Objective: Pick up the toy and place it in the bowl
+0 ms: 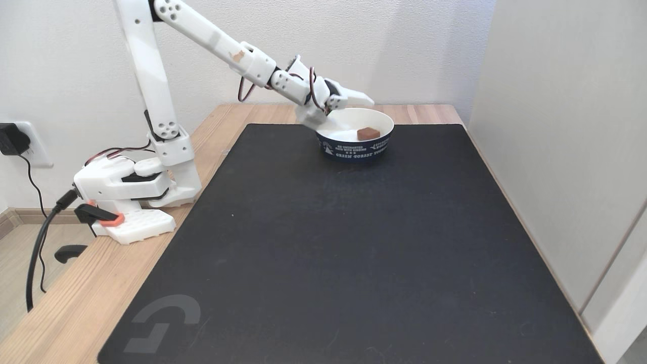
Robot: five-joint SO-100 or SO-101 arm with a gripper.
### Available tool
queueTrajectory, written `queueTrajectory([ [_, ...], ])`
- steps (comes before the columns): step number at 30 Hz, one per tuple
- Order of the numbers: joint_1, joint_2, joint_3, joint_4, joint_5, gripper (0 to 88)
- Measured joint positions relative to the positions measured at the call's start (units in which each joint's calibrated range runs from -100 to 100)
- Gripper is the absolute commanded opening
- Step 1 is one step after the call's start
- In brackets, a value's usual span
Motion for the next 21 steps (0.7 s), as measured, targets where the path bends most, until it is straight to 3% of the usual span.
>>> queueTrajectory([
  [2,-0.25,-0.83,-1.61,0.59,0.0,2.2],
  [6,1.5,-10.32,-3.21,6.67,0.1,2.2],
  [10,9.57,-29.81,2.17,18.24,3.04,2.2],
  [12,14.4,-40.38,9.54,19.92,5.3,2.2],
  [13,21.72,-49.79,18.23,20.51,5.97,2.2],
  [21,35.21,-83.6,52.24,21.19,6.38,2.2],
])
